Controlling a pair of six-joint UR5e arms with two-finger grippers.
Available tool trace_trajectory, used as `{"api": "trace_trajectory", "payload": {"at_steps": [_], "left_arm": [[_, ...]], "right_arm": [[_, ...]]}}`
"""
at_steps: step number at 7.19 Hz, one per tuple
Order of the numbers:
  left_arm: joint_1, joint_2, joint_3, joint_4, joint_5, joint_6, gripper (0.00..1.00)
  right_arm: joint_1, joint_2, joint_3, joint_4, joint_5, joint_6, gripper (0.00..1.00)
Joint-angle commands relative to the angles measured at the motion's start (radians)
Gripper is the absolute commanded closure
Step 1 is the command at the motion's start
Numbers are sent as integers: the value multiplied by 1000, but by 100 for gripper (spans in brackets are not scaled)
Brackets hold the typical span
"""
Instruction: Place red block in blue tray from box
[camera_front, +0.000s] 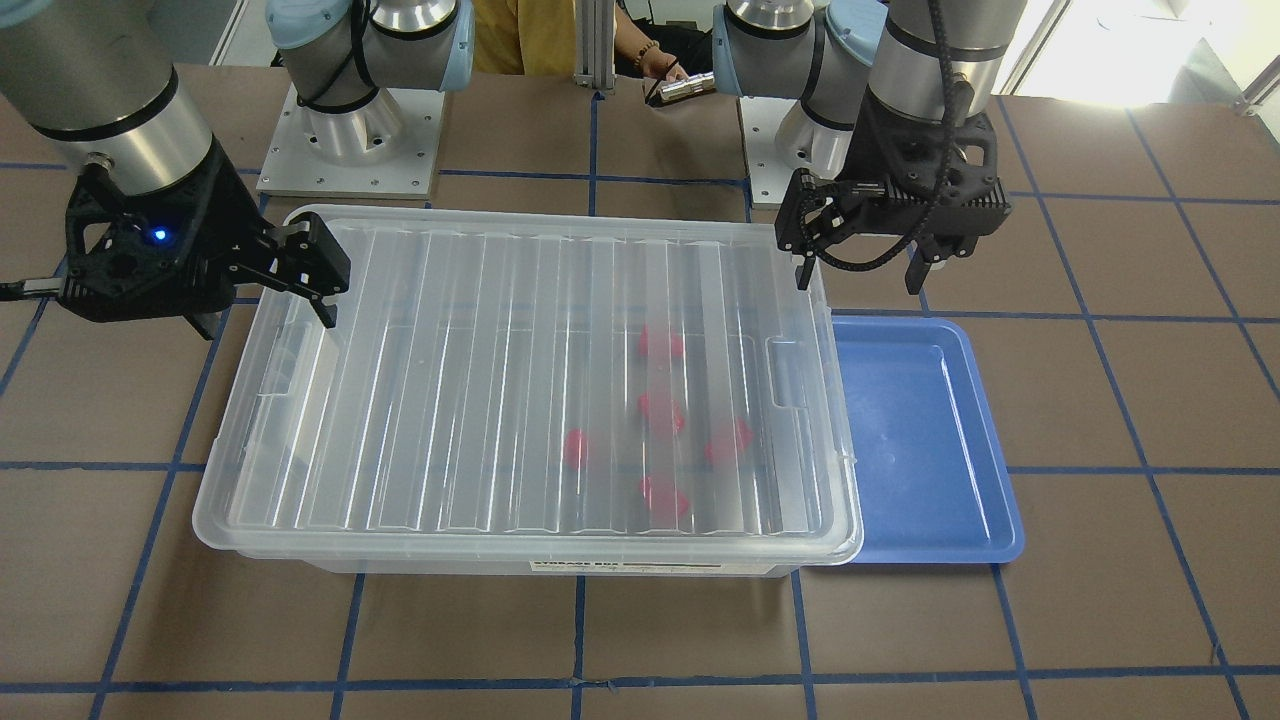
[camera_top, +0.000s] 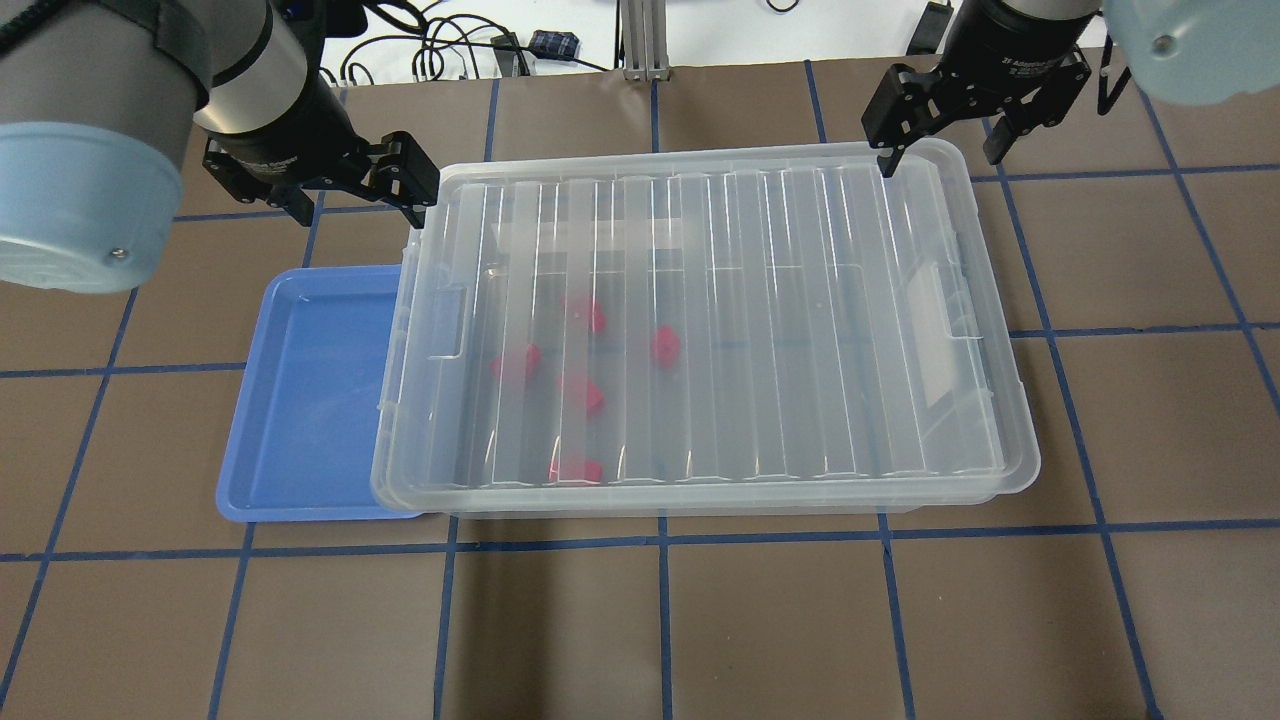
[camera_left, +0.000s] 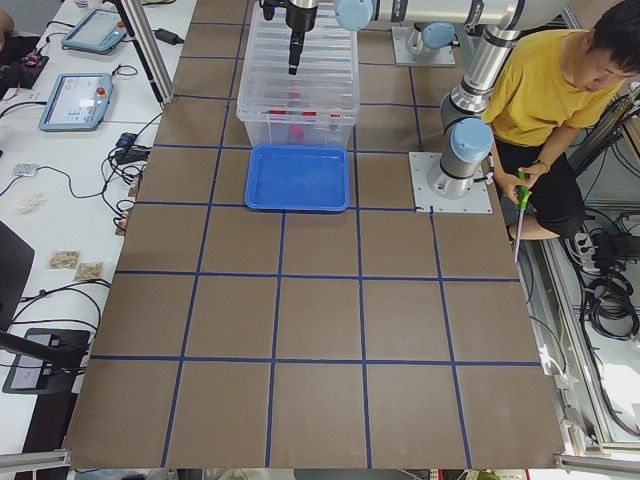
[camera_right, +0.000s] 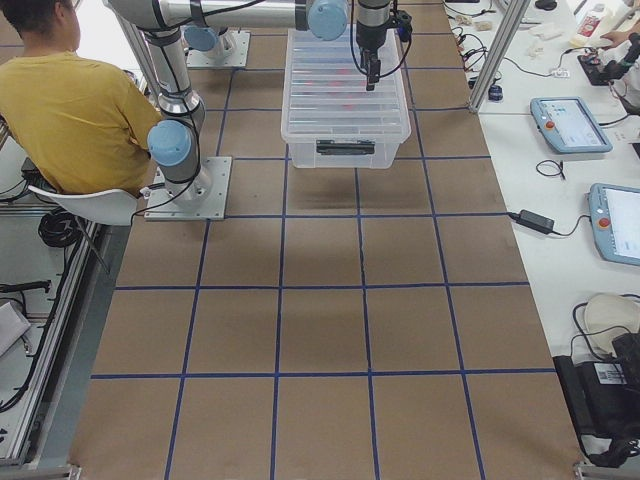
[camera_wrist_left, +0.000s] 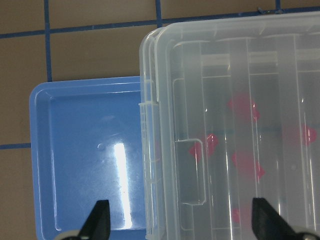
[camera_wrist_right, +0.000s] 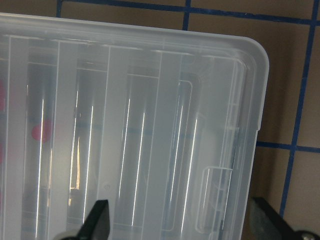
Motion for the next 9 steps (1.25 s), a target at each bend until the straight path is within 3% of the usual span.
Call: {"api": "trace_trajectory", "payload": {"at_steps": [1, 6, 9], "left_arm": [[0, 2, 0, 0, 3, 0, 0], [0, 0, -1, -3, -5, 2, 0], [0, 0, 0, -5, -1, 2, 0]], "right_arm": [[0, 2, -2, 0, 0, -4, 0], [12, -30, -20, 14, 5, 10, 0], [4, 23, -5, 11, 2, 13, 0]]}}
